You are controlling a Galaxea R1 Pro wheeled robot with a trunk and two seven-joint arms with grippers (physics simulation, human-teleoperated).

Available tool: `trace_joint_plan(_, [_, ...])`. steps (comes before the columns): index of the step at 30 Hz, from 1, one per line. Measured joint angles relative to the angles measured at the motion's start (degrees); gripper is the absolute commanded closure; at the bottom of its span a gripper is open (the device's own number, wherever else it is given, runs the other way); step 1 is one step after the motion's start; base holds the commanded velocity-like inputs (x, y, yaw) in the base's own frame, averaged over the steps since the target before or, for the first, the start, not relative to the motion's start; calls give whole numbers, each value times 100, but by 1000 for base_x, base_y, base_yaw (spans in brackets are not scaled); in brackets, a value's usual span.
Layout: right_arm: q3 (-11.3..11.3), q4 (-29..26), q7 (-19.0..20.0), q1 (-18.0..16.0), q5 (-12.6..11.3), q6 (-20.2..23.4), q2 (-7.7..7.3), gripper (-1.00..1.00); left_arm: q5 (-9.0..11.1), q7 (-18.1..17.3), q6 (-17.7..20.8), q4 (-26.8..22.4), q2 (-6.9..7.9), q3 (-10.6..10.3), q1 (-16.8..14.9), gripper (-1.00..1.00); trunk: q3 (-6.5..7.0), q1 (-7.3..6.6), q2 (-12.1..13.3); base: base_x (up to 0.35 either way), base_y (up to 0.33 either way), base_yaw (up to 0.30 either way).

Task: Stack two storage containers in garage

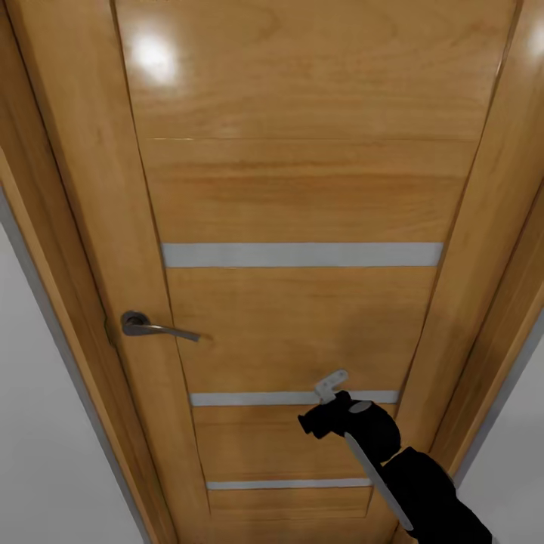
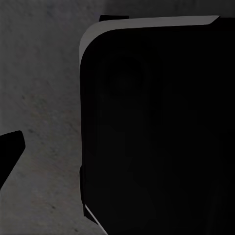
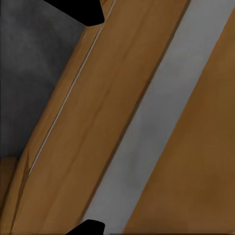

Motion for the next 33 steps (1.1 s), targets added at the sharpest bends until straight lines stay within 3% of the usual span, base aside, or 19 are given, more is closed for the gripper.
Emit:
trace_joint_plan(4, [-1, 33, -229, 15, 62, -8, 138, -100, 1, 0, 0, -1, 0, 0, 0, -100, 0, 0, 0, 0, 0, 0])
trace_joint_plan(8, [-2, 255, -586, -3, 335, -64, 464, -100, -1, 1, 0, -1, 0, 2, 1, -100, 0, 0, -1, 0, 0, 0])
trace_joint_plan(11, [2, 721, -631, -503, 179, -26, 510, -100, -3, 1, 0, 0, 0, 0, -1, -100, 0, 0, 0, 0, 0, 0])
trace_joint_plan(15, [0, 1093, -660, -792, 364, -664, 599, -100, -2, 0, 0, 1, 0, 0, 0, -100, 1, 0, 0, 0, 0, 0])
trace_joint_plan(19, [6, 1442, -674, -1002, 474, -679, 757, -100, -1, -1, 0, 0, 0, 0, 0, -100, 1, 0, -1, 0, 0, 0])
trace_joint_plan(30, [38, 954, -651, -1052, 510, -572, 836, -100, -1, -3, 0, 0, 0, 0, 0, -100, 1, 0, 0, 0, 0, 0])
trace_joint_plan(33, [47, 932, -657, -1052, 539, -518, 1019, -100, -1, -4, 0, -2, 0, -1, 0, -100, 1, 0, 0, 0, 0, 0])
